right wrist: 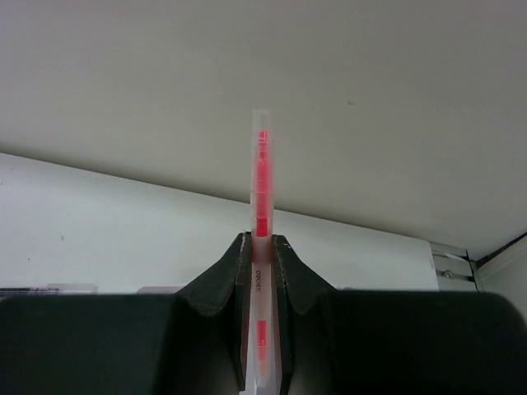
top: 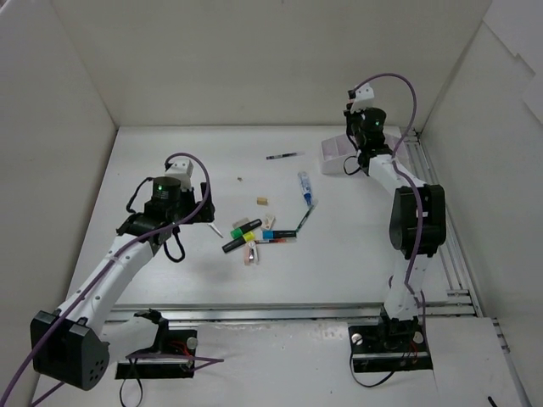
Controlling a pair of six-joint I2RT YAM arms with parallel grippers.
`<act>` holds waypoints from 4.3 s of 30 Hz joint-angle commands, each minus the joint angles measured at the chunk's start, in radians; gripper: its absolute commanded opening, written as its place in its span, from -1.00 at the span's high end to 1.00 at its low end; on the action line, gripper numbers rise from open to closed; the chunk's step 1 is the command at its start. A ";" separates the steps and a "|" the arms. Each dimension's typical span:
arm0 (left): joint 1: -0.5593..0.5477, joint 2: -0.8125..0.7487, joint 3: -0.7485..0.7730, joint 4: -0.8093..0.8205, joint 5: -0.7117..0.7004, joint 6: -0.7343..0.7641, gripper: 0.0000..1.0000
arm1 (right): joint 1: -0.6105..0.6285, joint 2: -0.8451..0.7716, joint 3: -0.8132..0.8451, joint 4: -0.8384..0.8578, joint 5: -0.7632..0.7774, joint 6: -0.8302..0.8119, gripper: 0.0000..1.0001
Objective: Sort the stationery into containers
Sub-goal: Place the pen in the storage box, then pick up the pen from the center of the board, then place the pen in the storage box.
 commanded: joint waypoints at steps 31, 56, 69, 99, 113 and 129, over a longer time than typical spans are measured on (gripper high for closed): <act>-0.016 -0.042 0.045 0.013 0.080 -0.033 -0.99 | 0.087 -0.457 -0.230 -0.284 -0.003 0.311 -0.93; -0.026 -0.203 -0.082 -0.074 -0.001 -0.150 -0.99 | 0.406 -0.106 -0.189 -0.891 0.307 0.912 -0.66; -0.026 -0.250 -0.089 -0.094 -0.020 -0.156 -0.99 | 0.408 -0.088 -0.221 -0.919 0.366 0.928 1.00; -0.015 -0.039 0.022 0.079 0.042 -0.047 -0.99 | 0.143 -0.036 0.078 0.183 0.568 0.011 1.00; 0.022 0.170 0.161 0.149 0.174 0.110 -0.99 | 0.018 0.173 0.168 0.243 0.393 0.052 0.96; 0.040 0.483 0.604 0.050 0.436 0.453 -0.99 | 0.026 -0.104 -0.084 0.252 0.284 0.178 -0.66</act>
